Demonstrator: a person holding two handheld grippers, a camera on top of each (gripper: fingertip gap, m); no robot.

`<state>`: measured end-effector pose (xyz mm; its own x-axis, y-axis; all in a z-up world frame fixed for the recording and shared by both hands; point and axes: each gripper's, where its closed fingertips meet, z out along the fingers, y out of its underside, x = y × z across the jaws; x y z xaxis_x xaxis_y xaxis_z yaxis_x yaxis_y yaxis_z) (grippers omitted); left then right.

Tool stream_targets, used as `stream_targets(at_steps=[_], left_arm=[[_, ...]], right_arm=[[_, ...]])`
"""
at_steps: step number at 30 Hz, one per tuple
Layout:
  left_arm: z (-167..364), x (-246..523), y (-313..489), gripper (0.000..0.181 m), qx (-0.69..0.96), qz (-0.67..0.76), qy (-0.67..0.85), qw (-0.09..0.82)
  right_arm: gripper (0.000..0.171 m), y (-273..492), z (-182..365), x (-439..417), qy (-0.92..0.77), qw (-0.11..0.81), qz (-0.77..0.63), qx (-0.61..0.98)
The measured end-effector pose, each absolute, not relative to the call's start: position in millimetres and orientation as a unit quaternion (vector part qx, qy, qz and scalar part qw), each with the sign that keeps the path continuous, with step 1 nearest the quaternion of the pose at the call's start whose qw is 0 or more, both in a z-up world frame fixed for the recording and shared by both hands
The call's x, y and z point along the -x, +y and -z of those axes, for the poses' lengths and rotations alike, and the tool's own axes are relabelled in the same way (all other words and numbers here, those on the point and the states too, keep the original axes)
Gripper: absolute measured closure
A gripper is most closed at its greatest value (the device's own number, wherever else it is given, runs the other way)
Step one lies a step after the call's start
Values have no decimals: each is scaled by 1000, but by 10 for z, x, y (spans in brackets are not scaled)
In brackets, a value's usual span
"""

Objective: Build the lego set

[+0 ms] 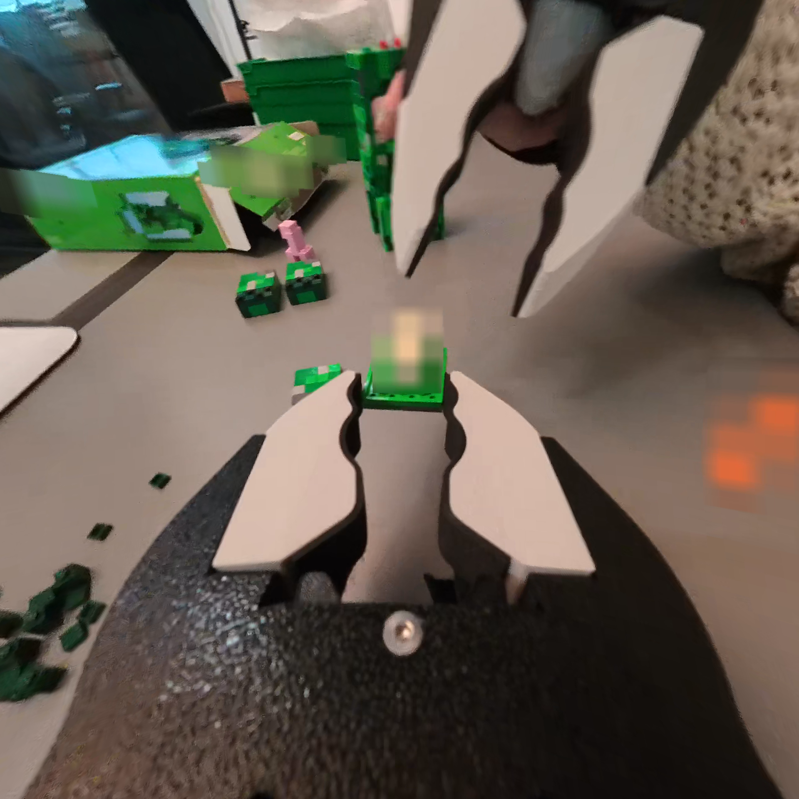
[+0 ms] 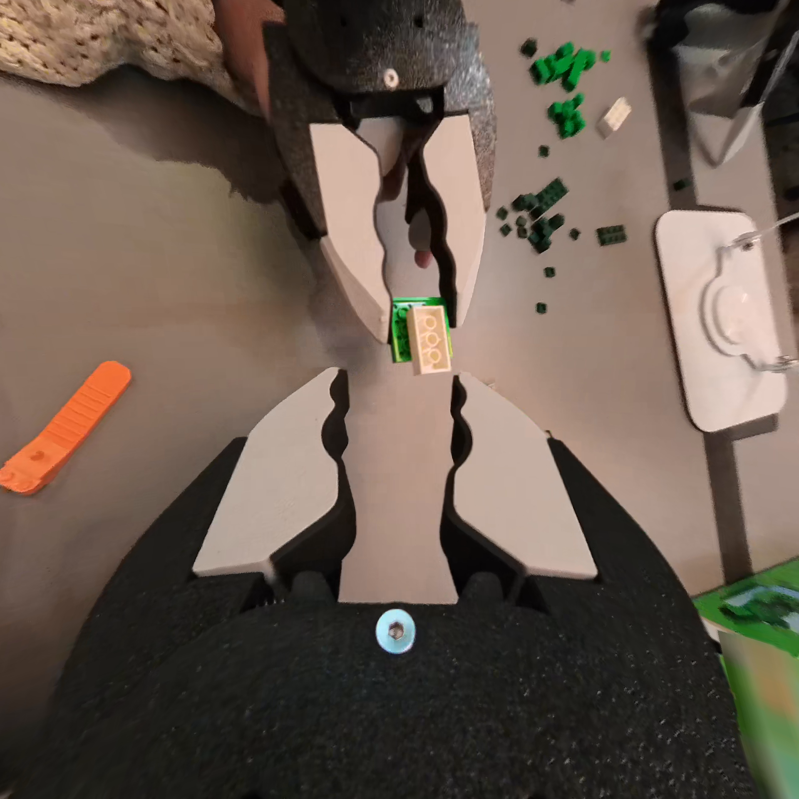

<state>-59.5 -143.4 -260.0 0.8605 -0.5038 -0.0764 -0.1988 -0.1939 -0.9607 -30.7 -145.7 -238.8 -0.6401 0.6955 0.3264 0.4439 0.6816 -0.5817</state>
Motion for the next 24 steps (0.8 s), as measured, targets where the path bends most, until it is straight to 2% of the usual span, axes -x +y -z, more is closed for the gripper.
stream_targets(at_steps=[5,7,11,18,24], left_arm=[[2337,820,-1455,146,760,165,162,608],[2148,858,-1496,146,751,204,134,614],[1659,828,-1619,146,725,282,120,617],[771,685,-1887,146,684,330,180,626],[246,410,-2130,146,649,384,234,614]], right_arm=[[116,-1422,2205,389,-847,391,-230,277],[107,-1427,2027,458,-831,451,-216,243],[105,-1559,1566,557,-807,531,-198,165],[105,-1877,770,622,-773,568,-272,74],[105,-2183,177,454,-733,530,-426,-1]])
